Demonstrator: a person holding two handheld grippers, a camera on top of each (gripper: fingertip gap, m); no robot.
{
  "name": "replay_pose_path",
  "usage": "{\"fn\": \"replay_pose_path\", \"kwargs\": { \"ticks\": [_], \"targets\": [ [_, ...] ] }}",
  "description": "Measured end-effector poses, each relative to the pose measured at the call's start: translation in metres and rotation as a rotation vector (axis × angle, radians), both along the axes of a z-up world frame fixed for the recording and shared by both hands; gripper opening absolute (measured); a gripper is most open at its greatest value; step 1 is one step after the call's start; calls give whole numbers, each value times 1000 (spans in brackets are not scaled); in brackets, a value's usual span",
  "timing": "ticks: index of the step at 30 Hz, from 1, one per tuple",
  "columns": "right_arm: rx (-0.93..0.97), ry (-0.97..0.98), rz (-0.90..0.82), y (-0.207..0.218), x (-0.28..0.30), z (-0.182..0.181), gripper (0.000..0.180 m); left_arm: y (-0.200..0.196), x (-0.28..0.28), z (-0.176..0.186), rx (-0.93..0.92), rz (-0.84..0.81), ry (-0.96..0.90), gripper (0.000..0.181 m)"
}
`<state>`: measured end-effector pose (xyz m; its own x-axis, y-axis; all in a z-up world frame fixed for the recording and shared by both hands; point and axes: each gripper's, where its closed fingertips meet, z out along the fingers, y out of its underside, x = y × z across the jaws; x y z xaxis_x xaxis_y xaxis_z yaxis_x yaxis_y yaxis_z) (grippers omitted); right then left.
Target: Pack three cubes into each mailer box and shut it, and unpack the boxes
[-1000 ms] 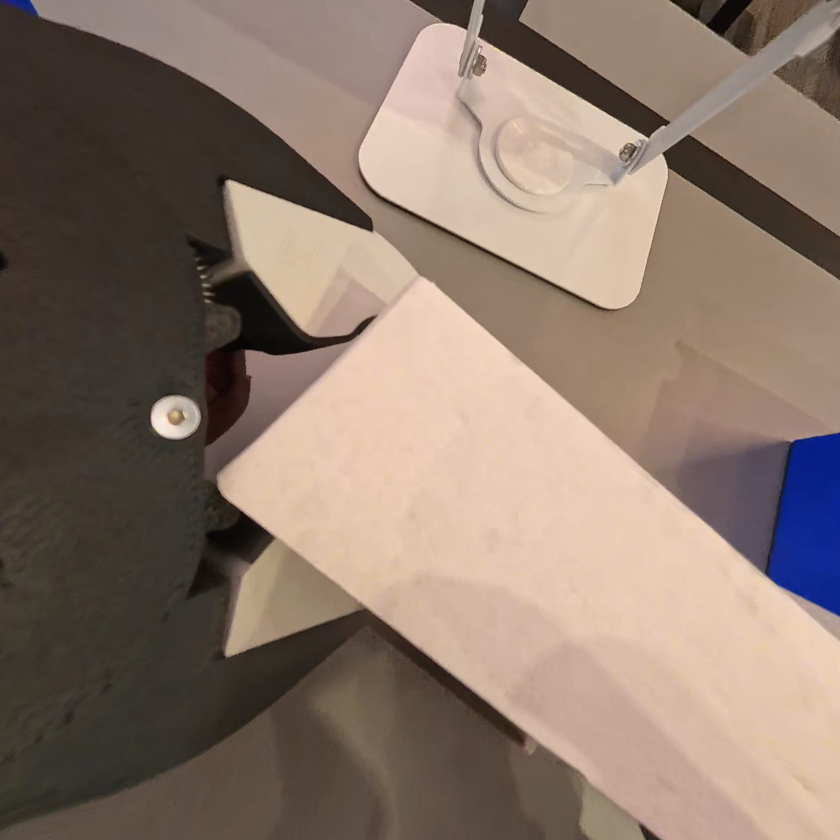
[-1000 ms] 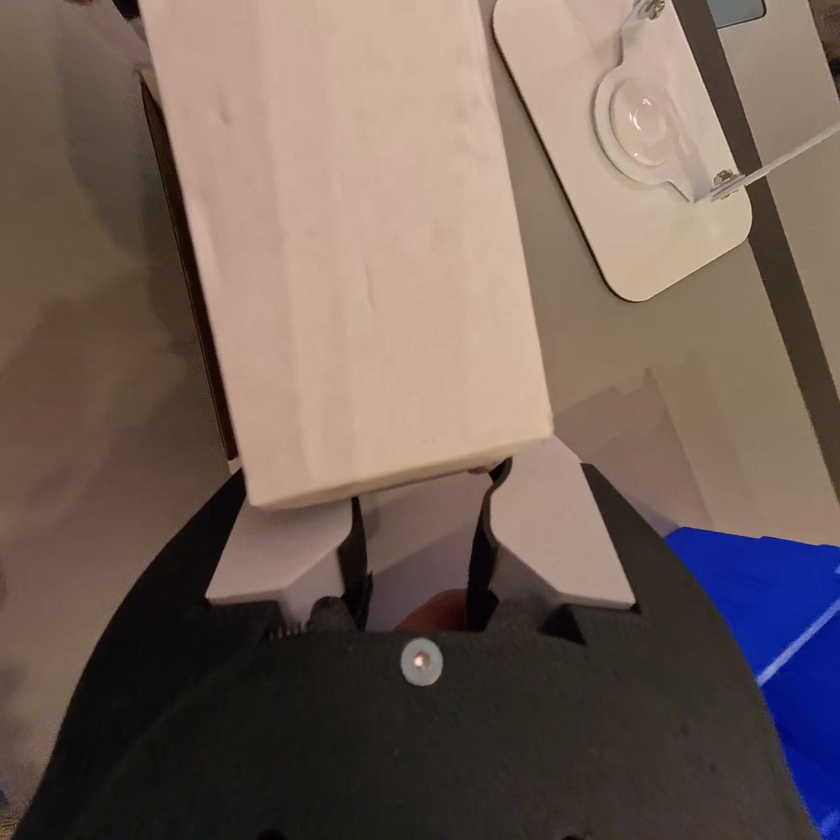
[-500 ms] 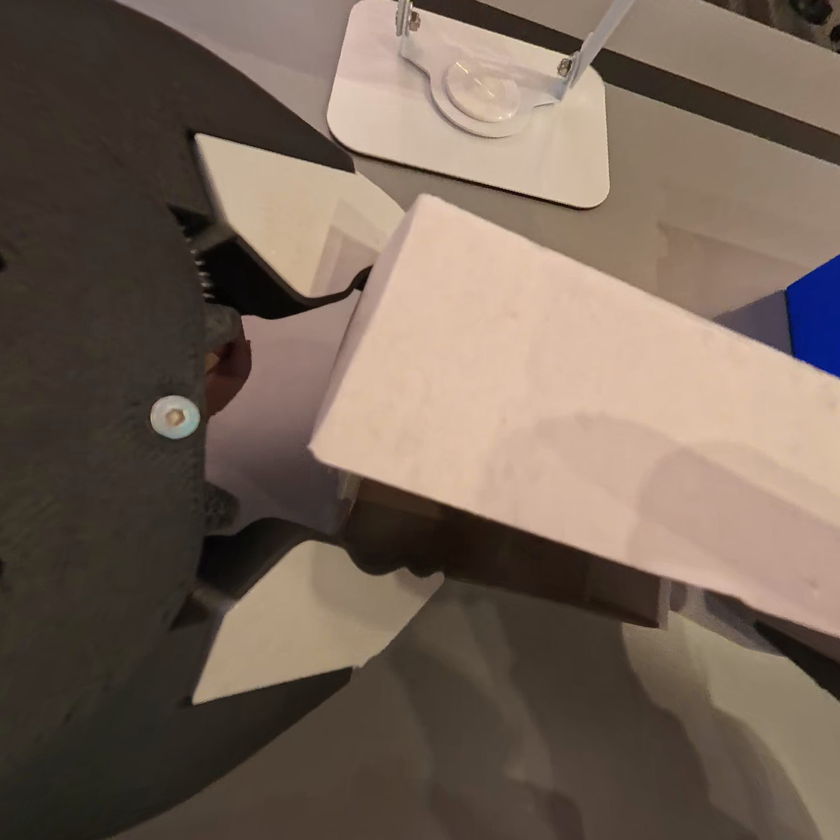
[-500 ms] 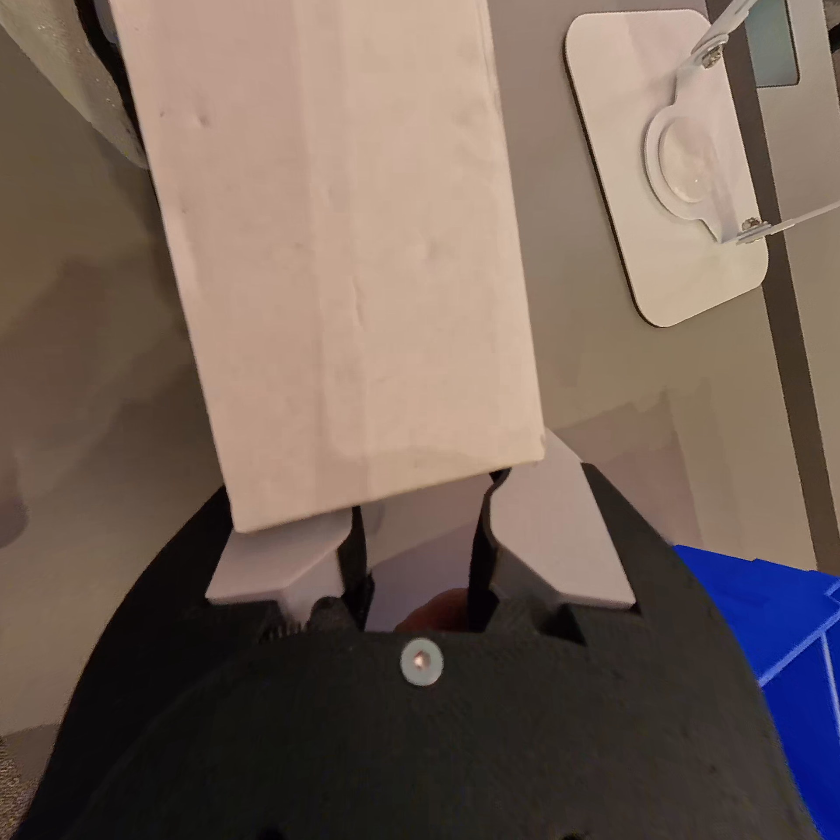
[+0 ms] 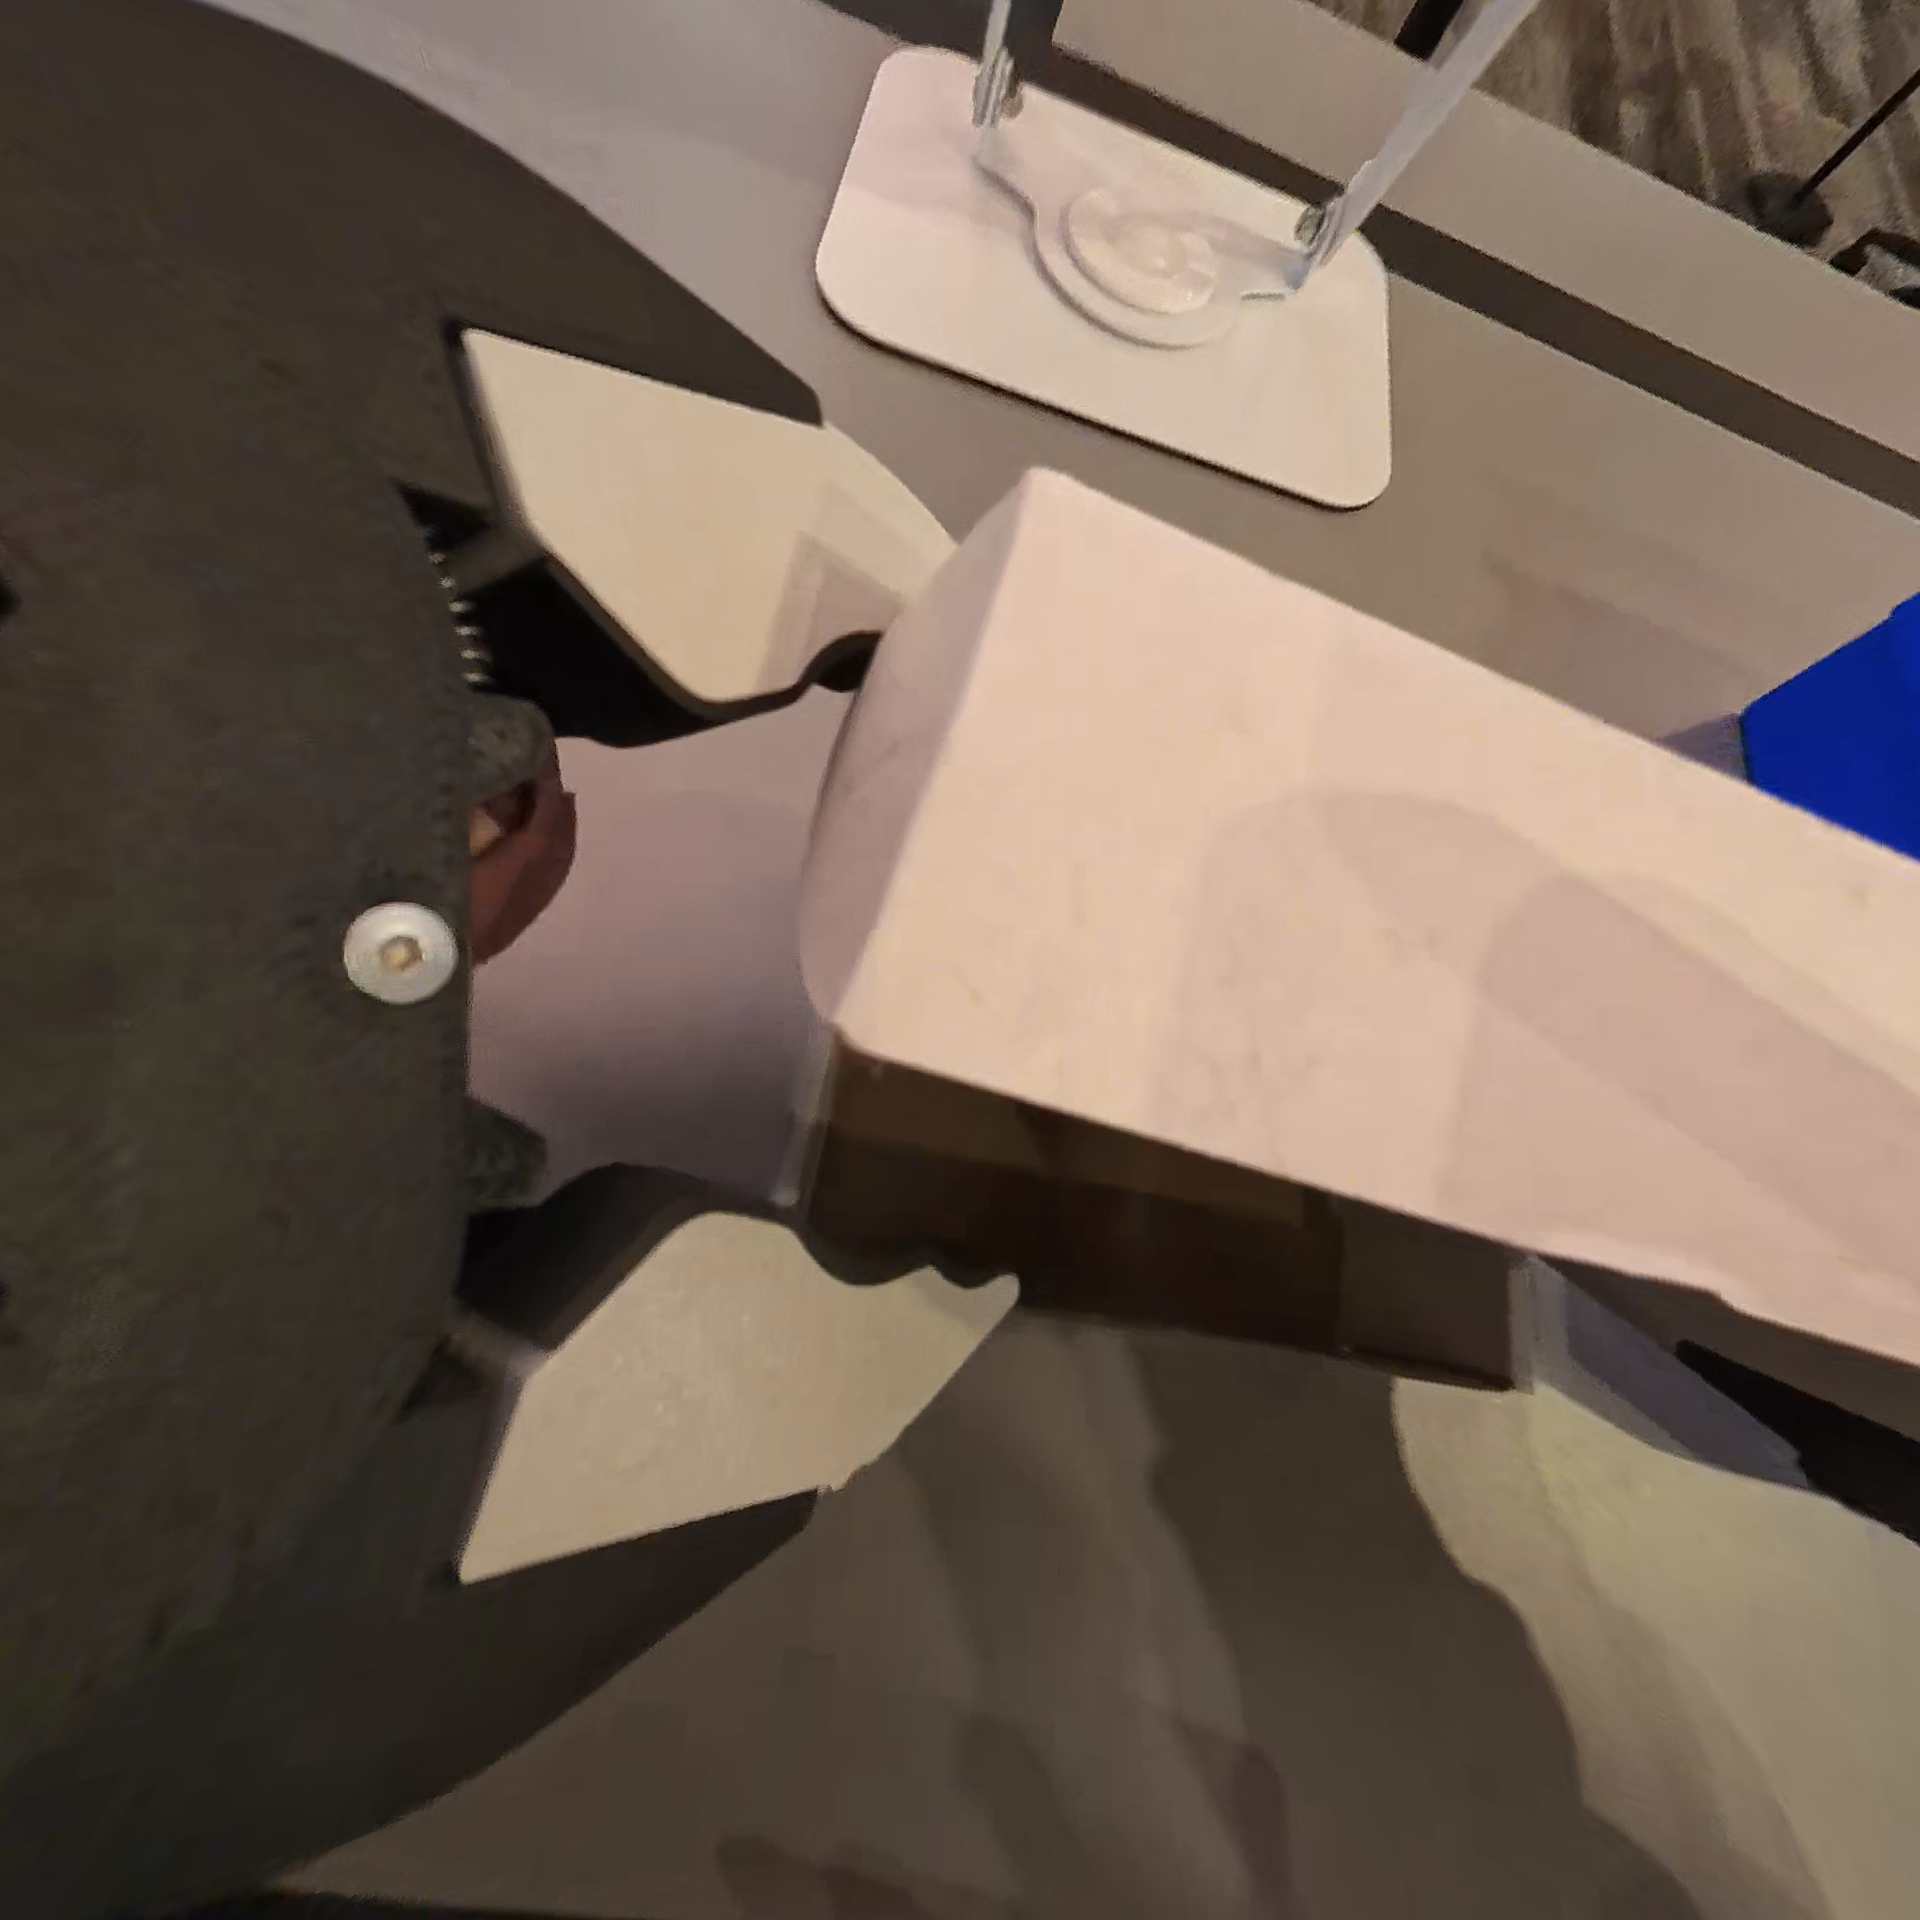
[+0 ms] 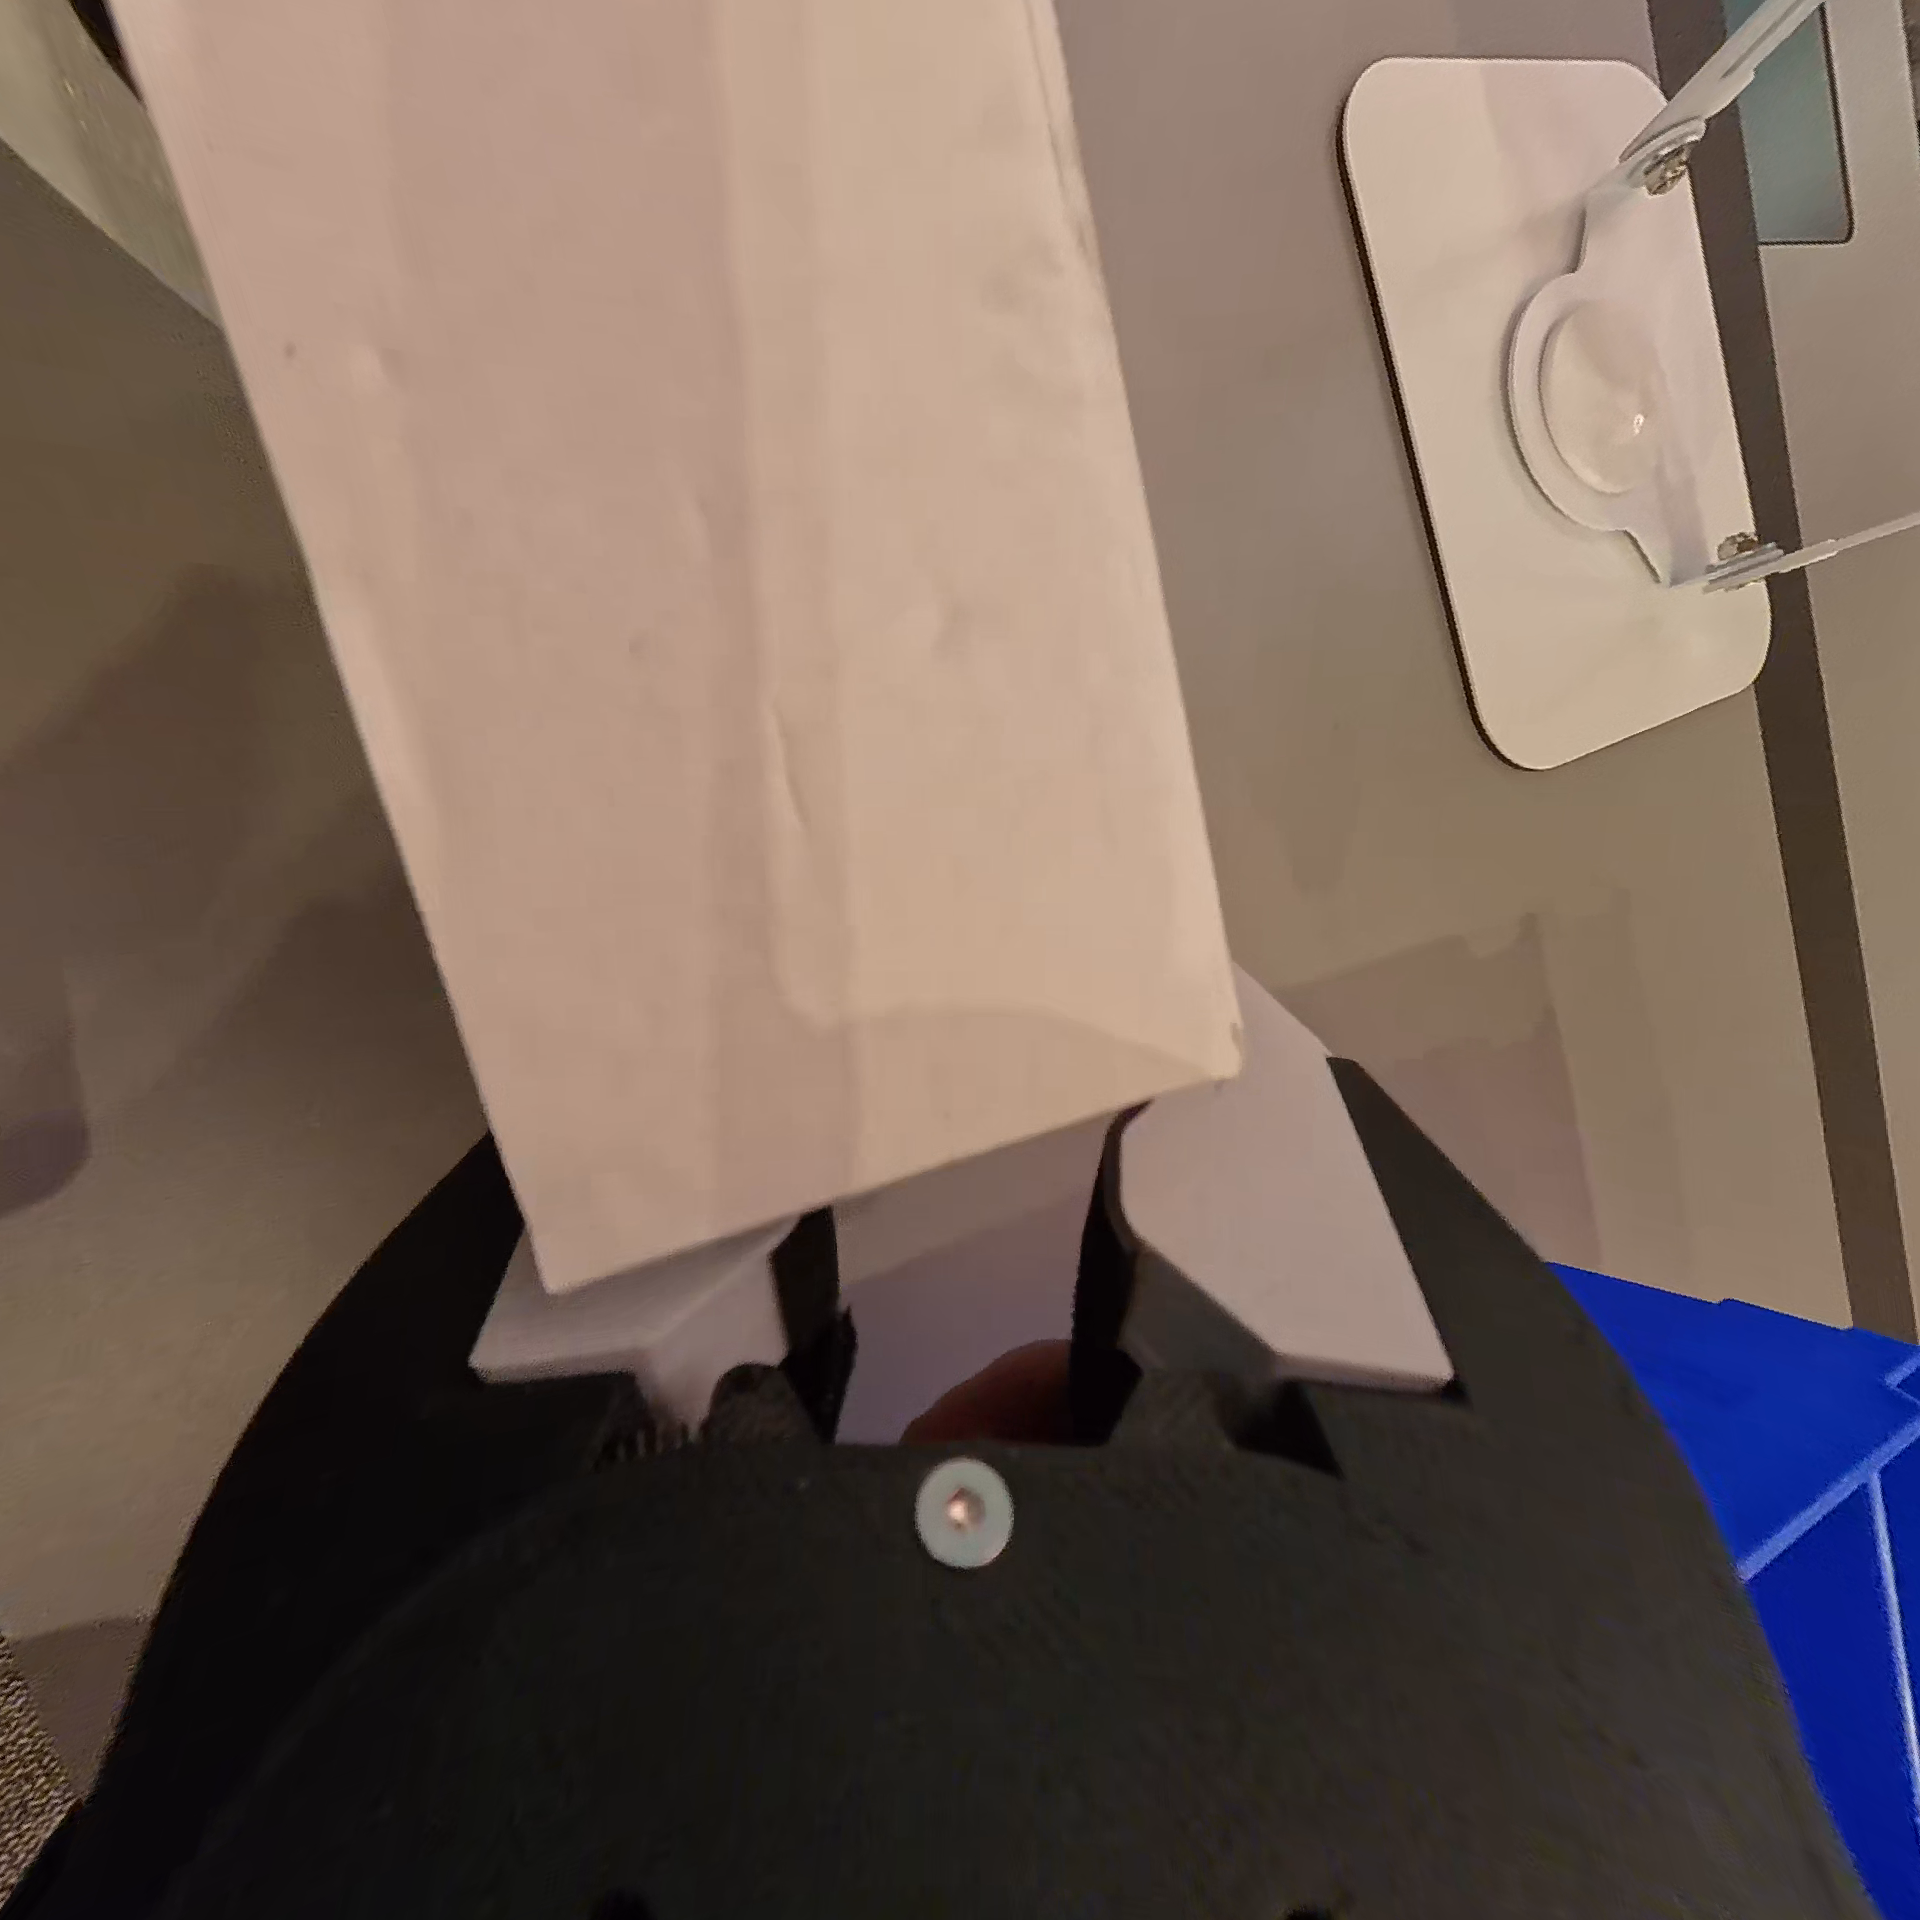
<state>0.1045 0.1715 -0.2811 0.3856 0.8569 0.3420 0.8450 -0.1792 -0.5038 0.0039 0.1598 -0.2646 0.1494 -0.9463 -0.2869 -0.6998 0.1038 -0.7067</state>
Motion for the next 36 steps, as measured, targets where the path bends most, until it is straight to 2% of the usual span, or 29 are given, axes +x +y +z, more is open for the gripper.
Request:
{"fn": "replay_pose_path", "kwargs": {
  "ticks": [6,11,14,17,20,25,36],
  "targets": [
    [-9,1,20,-2,1,0,51,4,-25,15,1,-49,76,84],
    [-8,-2,24,-1,0,0,52,26,-40,22,102,-135,247,84],
    [-13,6,26,-1,-1,1,52,33,-28,31,118,-221,196,84],
    [-18,13,31,0,-1,1,52,41,-21,24,181,-308,240,80],
    [-21,16,37,-1,-2,1,52,38,-14,19,157,-363,219,67],
    [-26,21,43,1,-3,1,51,37,-9,16,119,-363,190,63],
    [-48,1,1,7,2,-1,51,39,-4,14,16,-188,198,61]
  ]
}}
